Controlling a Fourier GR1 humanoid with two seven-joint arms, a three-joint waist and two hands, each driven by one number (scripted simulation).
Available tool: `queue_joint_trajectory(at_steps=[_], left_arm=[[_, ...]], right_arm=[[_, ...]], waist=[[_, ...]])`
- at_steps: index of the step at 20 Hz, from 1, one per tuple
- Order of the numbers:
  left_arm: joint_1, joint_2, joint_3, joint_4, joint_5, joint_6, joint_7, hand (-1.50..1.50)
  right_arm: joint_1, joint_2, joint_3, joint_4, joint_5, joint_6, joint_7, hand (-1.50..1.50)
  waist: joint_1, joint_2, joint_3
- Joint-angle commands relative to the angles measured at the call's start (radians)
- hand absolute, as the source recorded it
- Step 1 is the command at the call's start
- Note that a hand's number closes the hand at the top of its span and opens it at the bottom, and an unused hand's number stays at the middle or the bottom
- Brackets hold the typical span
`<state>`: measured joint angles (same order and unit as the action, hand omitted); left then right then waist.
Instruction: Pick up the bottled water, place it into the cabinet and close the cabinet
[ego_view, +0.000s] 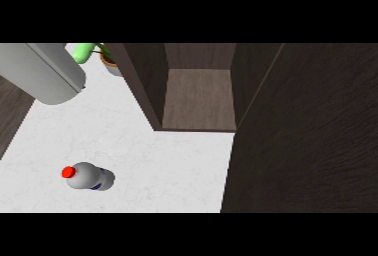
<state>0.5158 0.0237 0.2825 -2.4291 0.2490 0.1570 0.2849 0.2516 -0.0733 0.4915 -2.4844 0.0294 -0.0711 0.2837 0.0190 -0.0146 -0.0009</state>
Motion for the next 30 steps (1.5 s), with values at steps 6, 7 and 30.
queue_joint_trajectory(at_steps=[6,7,30], left_arm=[[0.054,-0.022,0.037,-0.173,0.158,-0.033,0.030,-1.50],[0.009,-0.001,0.083,-0.121,0.170,-0.049,0.025,-1.50],[-0.077,-0.023,-0.013,0.256,-0.016,-0.059,-0.196,-1.50]], right_arm=[[0.016,-0.023,0.088,-0.072,0.143,-0.058,0.015,-1.50],[0.018,-0.047,0.065,-0.089,0.124,-0.050,0.026,-1.50],[-0.092,-0.084,0.219,-0.094,0.239,-0.221,0.117,-1.50]], waist=[[-0.006,0.000,0.000],[-0.012,0.003,0.000],[-0.023,0.011,0.000]])
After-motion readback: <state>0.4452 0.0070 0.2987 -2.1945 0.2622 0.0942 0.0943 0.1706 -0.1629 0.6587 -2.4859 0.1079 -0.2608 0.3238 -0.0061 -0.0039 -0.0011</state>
